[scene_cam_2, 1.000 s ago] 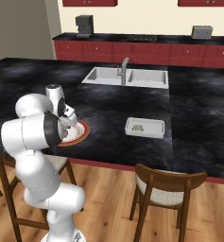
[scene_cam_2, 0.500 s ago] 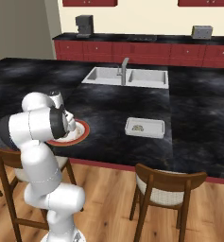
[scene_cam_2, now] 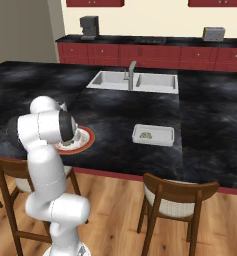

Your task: Place two dumplings into each of the tupperware containers and then place the containers in the fridge.

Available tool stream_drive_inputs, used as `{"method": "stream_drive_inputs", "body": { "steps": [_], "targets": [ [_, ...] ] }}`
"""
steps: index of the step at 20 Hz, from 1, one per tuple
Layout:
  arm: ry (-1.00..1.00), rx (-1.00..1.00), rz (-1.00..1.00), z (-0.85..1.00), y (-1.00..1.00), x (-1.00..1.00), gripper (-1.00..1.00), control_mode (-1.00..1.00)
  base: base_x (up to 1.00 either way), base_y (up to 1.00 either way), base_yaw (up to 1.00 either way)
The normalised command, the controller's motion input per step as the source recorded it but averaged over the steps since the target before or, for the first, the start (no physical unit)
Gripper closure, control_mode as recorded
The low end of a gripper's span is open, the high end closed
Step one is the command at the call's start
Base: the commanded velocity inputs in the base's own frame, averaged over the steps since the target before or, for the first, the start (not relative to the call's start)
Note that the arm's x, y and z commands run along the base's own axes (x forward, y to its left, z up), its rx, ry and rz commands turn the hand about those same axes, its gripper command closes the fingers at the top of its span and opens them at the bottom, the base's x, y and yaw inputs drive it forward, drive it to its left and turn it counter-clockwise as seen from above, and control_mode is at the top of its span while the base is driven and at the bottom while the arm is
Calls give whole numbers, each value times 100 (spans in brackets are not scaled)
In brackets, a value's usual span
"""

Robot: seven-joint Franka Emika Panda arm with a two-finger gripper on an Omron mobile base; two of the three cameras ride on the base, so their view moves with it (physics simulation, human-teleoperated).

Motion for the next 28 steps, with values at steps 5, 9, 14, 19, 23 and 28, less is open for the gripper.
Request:
{"method": "stream_drive_inputs", "body": {
  "steps": [5, 9, 14, 19, 23, 28],
  "targets": [
    [0, 0, 0, -16, 0, 13, -100, -100, 0, 0, 0],
    [0, 0, 0, -24, 0, 8, -100, -100, 0, 0, 0],
    [0, 0, 0, -30, 5, 0, 100, -100, 0, 0, 0],
    [0, 0, 0, -1, 2, 0, 100, -100, 0, 0, 0],
    [0, 0, 1, 31, -20, -13, 100, -100, 0, 0, 0],
    [0, -4, 0, 75, -71, -71, 100, -100, 0, 0, 0]
  ]
}}
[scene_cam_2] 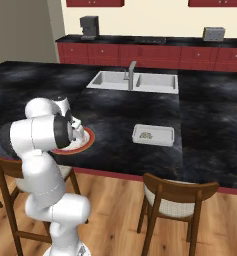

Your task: Place two dumplings into each of the tupperware containers and then place the containers in the fridge.

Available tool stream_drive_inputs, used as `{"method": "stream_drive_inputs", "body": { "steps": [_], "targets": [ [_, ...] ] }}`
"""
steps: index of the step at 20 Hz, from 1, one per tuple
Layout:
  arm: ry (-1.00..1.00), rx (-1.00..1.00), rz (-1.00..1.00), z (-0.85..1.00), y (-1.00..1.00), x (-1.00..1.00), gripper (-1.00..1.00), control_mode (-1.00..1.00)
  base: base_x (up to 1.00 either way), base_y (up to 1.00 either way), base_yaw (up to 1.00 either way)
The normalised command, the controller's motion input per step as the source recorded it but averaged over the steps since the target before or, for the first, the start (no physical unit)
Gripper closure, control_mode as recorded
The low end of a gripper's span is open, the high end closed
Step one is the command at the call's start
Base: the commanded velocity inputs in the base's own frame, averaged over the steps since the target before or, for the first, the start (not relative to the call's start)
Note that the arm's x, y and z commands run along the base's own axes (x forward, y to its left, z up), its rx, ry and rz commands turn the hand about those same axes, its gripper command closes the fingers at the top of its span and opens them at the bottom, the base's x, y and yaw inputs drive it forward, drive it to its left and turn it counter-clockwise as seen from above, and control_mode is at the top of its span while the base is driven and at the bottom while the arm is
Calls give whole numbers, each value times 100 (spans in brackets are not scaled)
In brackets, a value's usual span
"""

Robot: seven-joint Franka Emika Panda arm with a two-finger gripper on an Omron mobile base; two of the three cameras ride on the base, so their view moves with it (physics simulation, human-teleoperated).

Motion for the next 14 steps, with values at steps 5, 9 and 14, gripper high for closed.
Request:
{"method": "stream_drive_inputs", "body": {
  "steps": [5, 9, 14],
  "targets": [
    [3, -1, 1, 74, -96, -42, 100, -100, 0, 0, 0],
    [7, -1, 0, 36, -84, 1, 100, -100, 0, 0, 0],
    [1, -3, 0, 33, -26, -9, 100, -100, 0, 0, 0]
  ]
}}
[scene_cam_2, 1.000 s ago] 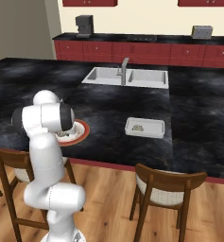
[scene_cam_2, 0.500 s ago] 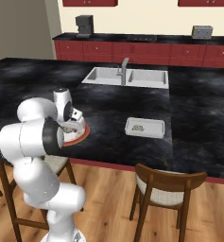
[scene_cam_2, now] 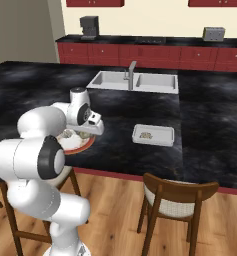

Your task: Place two dumplings into each of the tupperware containers and then place the containers in the fridge.

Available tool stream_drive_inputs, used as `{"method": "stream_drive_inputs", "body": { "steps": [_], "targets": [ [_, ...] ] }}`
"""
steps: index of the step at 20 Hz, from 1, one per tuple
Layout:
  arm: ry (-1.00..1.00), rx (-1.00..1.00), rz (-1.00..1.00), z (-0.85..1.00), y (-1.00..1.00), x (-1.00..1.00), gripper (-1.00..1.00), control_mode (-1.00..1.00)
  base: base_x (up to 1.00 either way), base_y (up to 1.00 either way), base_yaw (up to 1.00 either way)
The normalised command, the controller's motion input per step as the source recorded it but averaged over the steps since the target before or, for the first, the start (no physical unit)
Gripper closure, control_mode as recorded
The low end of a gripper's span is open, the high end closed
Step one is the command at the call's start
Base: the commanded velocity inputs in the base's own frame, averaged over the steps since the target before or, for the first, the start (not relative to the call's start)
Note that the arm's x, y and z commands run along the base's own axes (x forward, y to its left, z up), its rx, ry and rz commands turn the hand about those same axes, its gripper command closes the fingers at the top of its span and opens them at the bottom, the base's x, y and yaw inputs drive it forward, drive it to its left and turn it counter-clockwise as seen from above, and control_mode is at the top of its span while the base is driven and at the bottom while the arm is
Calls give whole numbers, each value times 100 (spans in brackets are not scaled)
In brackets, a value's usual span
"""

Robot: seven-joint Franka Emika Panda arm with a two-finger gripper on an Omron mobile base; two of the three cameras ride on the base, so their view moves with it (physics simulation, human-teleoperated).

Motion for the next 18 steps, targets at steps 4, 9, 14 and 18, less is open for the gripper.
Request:
{"method": "stream_drive_inputs", "body": {
  "steps": [4, 9, 14, 18],
  "targets": [
    [1, 0, 0, 12, -6, 0, 100, 100, 0, -20, 0],
    [0, 0, 0, 0, 0, 0, 100, 100, 5, -93, 0],
    [0, 0, 0, 0, 0, 0, 100, 100, 20, -85, 0],
    [0, 0, 0, 0, 0, 0, 100, 100, 59, -60, 0]
  ]
}}
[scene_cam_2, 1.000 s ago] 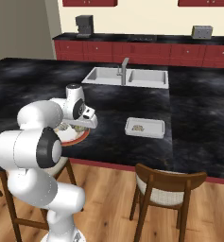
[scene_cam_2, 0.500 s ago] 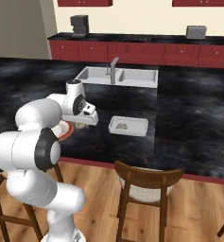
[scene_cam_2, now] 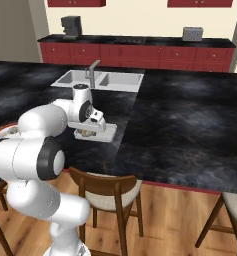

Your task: Place two dumplings into each of the tupperware containers and then place the containers in the fridge.

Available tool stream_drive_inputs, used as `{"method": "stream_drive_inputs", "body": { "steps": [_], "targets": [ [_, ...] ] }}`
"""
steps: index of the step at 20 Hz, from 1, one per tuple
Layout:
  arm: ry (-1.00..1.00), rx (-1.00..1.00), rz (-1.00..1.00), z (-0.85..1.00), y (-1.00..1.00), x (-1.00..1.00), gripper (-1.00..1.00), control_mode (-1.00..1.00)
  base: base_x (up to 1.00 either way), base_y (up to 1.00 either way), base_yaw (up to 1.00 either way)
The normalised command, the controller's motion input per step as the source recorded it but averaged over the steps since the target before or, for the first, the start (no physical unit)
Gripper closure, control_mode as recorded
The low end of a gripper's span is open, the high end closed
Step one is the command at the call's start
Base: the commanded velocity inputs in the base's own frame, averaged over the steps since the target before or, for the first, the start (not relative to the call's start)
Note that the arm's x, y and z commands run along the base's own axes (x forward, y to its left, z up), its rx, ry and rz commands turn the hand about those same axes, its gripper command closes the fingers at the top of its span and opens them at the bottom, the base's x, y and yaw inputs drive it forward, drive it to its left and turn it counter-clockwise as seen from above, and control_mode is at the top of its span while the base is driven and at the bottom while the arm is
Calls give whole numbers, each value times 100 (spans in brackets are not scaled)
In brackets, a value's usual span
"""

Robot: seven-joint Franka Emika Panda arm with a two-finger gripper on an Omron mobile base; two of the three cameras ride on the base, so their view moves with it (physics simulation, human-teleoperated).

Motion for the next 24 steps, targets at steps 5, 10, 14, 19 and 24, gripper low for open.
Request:
{"method": "stream_drive_inputs", "body": {
  "steps": [5, 10, 14, 19, 24],
  "targets": [
    [0, 0, 0, 0, 0, 0, 100, 100, 77, -4, 0],
    [0, 1, -1, 0, 0, 40, 100, -100, 56, 7, -3],
    [0, 4, 0, 0, -1, 100, 100, -100, 0, 0, 0],
    [0, 7, 0, -19, -6, 100, 100, -100, 0, 0, 0],
    [6, -1, 0, -58, 0, 92, 100, -100, 0, 0, 0]
  ]
}}
